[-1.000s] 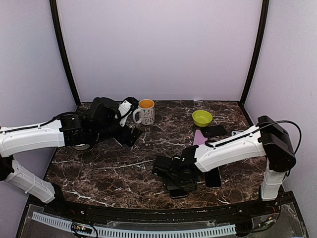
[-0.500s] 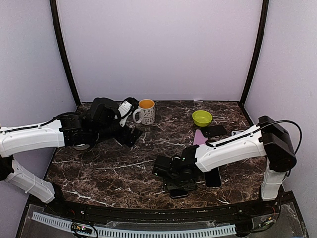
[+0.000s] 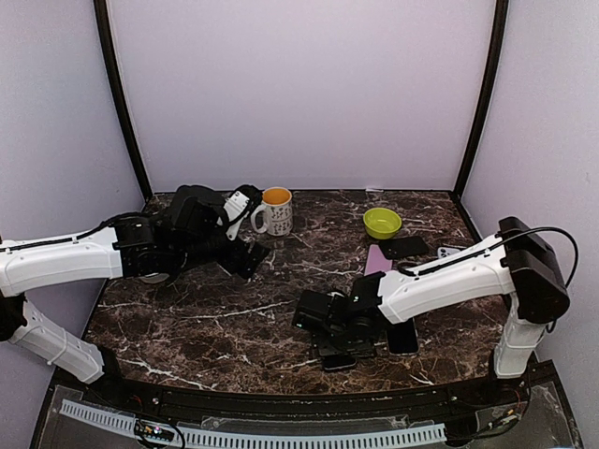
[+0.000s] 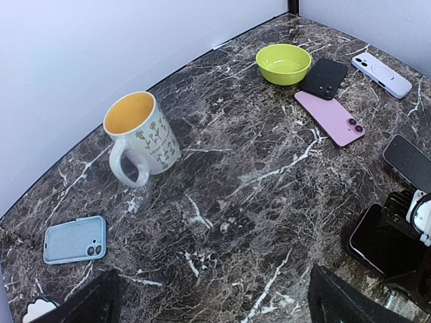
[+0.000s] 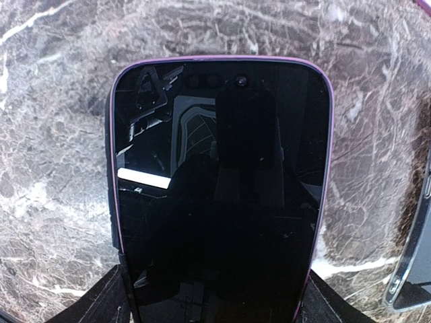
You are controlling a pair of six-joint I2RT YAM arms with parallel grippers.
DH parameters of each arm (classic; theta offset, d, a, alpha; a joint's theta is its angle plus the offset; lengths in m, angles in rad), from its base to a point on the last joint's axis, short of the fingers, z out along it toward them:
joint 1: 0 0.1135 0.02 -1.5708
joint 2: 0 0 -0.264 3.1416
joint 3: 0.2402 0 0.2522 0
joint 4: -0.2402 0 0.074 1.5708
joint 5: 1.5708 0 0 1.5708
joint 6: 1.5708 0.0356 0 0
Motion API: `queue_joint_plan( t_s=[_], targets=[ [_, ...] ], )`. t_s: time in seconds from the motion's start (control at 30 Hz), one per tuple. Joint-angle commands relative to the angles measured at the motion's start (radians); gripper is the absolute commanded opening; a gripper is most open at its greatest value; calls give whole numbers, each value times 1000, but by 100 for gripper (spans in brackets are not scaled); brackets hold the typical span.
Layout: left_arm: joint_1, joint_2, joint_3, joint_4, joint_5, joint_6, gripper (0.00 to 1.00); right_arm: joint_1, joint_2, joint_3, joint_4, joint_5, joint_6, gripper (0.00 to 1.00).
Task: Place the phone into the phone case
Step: Pick up the phone with the phone case at the corner of the board, then pass from the right arm to the left
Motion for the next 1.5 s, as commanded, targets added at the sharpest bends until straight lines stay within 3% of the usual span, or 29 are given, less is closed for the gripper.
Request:
queue_joint_plan(
  t_s=[0.0,0.17,0.33,0.57,0.73,1.0,1.23,1.47],
  targets=[
    [2,-27,-14,20,15,4,99,-2,-78,14,12,91,-32,38],
    [2,-49,-19,38,72,2,99,0,-145,40,31,174,-116,37],
    [2,-94,-35,105,225,-57,99,-2,-173,133,4,236,-236,36],
    [5,-182,-163,359,399,-381,97,-6,-218,217,52,225,-427,36],
    [5,-206,-285,540,387,-610,94,-29,-261,259,88,173,-545,36],
    [-5,-111,-282,693,460,-667,86,-55,-295,261,198,143,-716,34],
    [-6,-55,-253,765,400,-639,70,-78,-302,249,281,122,-821,33],
    [-6,-22,-244,850,430,-584,46,-96,-290,249,306,85,-890,32]
  ],
)
